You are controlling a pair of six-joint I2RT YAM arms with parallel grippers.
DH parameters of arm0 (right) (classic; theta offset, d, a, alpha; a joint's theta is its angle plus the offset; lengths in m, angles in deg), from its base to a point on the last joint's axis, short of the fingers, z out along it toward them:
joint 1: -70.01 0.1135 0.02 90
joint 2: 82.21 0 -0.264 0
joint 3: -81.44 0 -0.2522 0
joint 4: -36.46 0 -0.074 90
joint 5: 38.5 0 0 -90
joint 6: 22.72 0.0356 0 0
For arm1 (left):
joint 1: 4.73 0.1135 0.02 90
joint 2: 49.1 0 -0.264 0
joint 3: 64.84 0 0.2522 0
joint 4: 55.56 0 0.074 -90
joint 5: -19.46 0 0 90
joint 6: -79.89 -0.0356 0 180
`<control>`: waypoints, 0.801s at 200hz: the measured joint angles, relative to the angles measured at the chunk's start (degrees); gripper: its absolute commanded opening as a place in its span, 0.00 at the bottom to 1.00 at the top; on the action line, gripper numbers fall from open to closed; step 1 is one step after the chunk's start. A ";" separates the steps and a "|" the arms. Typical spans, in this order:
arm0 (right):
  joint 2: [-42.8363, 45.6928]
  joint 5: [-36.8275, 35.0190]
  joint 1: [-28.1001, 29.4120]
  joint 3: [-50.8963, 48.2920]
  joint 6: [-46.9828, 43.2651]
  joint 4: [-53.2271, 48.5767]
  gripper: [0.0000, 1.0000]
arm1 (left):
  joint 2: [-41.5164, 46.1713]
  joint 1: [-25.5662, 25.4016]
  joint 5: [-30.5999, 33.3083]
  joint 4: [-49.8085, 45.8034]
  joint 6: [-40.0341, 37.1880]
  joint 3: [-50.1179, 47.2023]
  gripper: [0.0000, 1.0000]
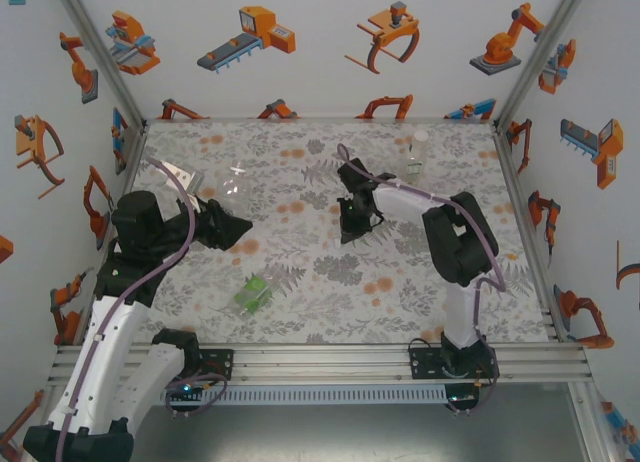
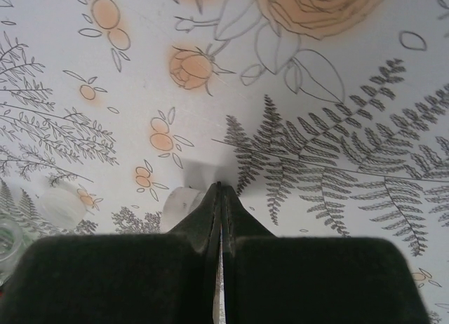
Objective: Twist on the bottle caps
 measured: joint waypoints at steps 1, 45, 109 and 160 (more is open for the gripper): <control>0.11 0.11 -0.09 -0.20 0.07 0.17 0.02 | 0.00 0.00 0.00 0.00 0.00 0.00 0.00; 2.54 -2.14 -1.55 -1.77 1.36 -0.72 0.12 | -0.24 0.00 -0.02 0.04 0.02 0.00 0.00; 6.47 -5.01 2.95 0.83 4.61 -5.57 0.44 | -0.20 0.00 -0.07 1.53 0.66 -0.02 0.00; 3.23 -5.05 7.37 2.89 6.71 -6.03 0.41 | 0.50 0.00 -0.17 1.66 0.83 -0.31 0.00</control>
